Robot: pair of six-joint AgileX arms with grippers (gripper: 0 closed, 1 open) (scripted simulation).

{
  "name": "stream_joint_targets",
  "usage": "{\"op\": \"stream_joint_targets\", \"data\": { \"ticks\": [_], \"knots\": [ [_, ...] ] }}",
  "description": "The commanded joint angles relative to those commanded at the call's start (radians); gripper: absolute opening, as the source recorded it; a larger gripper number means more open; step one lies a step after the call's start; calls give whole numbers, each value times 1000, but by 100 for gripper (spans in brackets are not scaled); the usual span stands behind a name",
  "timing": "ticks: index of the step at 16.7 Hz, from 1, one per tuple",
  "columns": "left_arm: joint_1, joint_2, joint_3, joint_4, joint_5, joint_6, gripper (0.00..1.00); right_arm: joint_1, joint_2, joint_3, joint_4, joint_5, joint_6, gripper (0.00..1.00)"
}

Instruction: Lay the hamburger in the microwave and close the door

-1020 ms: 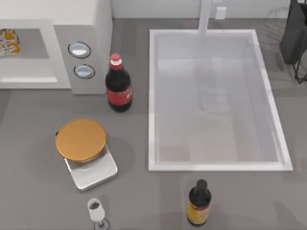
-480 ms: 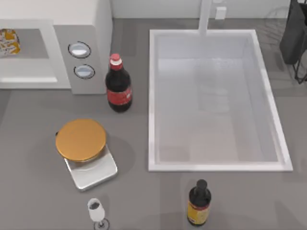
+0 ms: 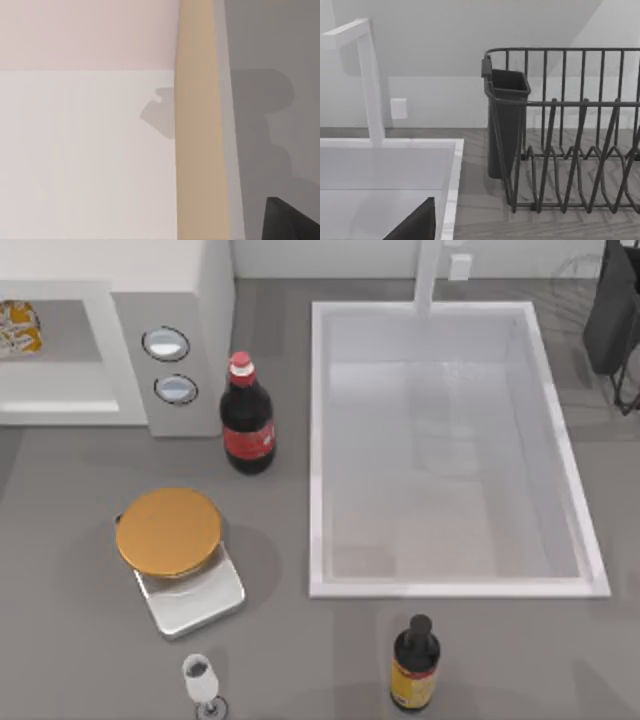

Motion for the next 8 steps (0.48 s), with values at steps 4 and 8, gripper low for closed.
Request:
{"op": "stream_joint_targets", "data": {
  "ticks": [4, 8],
  "knots": [
    [-11, -16, -13, 4, -3, -8, 0, 0, 0, 0, 0, 0, 0, 100],
    [-67, -114, -134, 60, -28, -68, 0, 0, 0, 0, 0, 0, 0, 100]
  ]
}}
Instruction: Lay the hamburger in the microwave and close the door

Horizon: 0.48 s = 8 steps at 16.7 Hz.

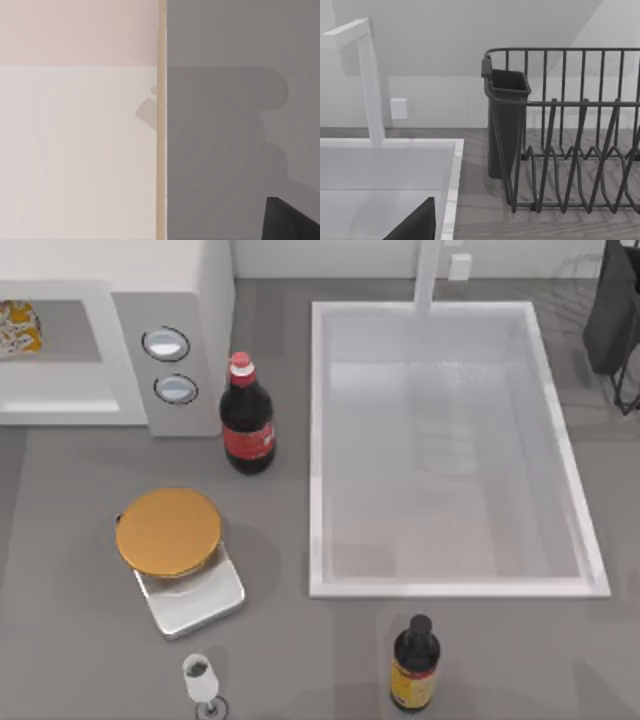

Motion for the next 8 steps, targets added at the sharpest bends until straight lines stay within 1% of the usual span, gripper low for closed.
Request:
{"op": "stream_joint_targets", "data": {
  "ticks": [5, 8],
  "knots": [
    [-85, -155, -193, 95, -43, -95, 0, 0, 0, 0, 0, 0, 0, 100],
    [-109, -201, -249, 124, -56, -122, 0, 0, 0, 0, 0, 0, 0, 100]
  ]
}}
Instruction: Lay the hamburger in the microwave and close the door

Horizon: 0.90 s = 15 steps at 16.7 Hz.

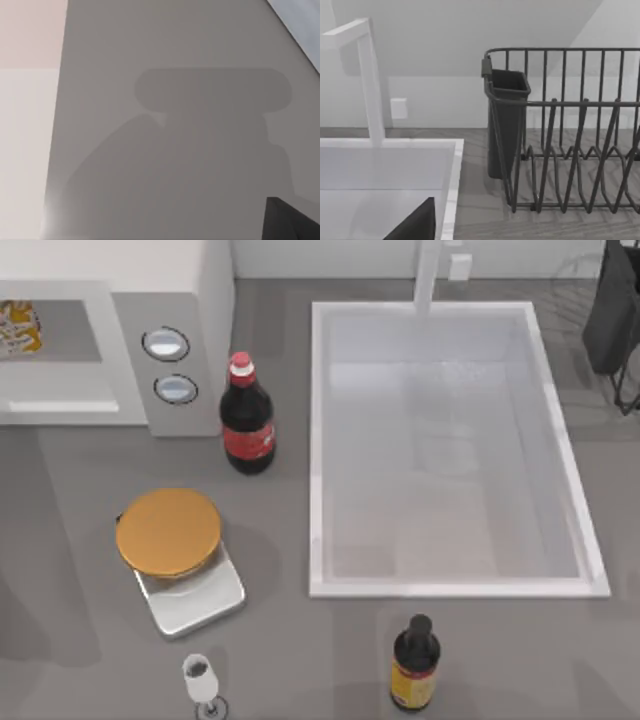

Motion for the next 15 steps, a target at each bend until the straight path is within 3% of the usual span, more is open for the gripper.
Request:
{"op": "stream_joint_targets", "data": {
  "ticks": [6, 15],
  "knots": [
    [-9, -12, -14, 3, -4, -13, 0, 0, 0, 0, 0, 0, 0, 100],
    [-274, -285, -259, 96, -162, -264, 0, 0, 0, 0, 0, 0, 0, 100]
  ]
}}
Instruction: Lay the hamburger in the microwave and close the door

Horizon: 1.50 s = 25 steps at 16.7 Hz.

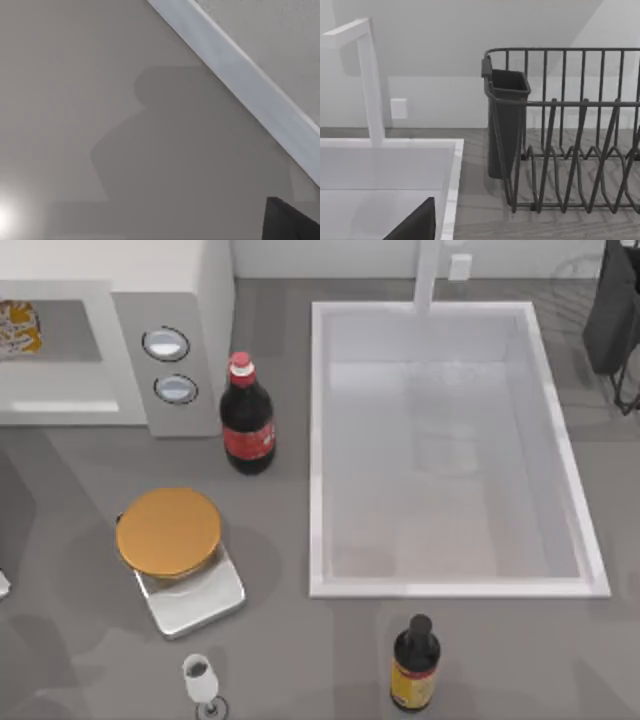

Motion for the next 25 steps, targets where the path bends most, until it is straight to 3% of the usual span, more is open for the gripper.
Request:
{"op": "stream_joint_targets", "data": {
  "ticks": [7, 19, 25],
  "knots": [
    [-36, -28, -24, 7, -21, -34, 0, 0, 0, 0, 0, 0, 0, 100],
    [-501, -216, -141, 26, -337, -391, 0, 0, 0, 0, 0, 0, 0, 100],
    [-527, -224, -144, 27, -353, -413, 0, 0, 0, 0, 0, 0, 0, 100]
  ]
}}
